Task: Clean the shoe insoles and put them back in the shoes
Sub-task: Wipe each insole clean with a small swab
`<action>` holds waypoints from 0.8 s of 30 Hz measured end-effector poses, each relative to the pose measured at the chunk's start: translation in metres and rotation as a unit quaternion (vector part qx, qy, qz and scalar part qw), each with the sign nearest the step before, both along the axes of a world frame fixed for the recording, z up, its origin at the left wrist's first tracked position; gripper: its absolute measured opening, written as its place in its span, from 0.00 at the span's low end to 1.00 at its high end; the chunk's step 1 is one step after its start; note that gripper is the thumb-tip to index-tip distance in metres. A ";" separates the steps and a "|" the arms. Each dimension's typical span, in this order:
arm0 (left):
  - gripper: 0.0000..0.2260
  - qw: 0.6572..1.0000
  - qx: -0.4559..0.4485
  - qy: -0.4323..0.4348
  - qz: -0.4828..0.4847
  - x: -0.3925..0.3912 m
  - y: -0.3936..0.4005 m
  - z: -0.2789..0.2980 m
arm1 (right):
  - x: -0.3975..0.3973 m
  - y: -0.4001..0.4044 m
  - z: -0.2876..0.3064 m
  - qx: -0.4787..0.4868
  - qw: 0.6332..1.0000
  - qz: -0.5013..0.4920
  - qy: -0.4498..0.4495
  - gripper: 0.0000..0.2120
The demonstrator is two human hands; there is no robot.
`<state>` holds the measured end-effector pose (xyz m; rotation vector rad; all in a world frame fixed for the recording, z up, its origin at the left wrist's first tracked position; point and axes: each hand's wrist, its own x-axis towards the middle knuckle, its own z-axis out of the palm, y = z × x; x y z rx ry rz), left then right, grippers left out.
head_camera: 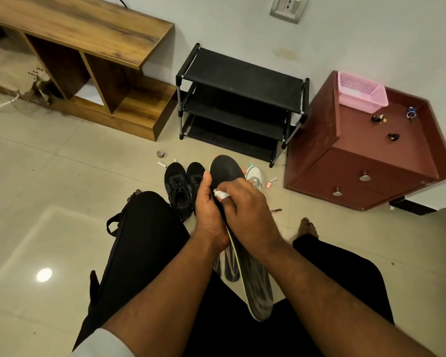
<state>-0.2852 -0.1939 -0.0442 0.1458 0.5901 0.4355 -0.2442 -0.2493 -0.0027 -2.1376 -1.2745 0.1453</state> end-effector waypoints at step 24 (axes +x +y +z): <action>0.25 0.997 0.013 -0.012 -0.081 -0.002 0.002 0.010 | 0.047 0.031 0.004 0.058 0.994 -0.066 -0.060 0.08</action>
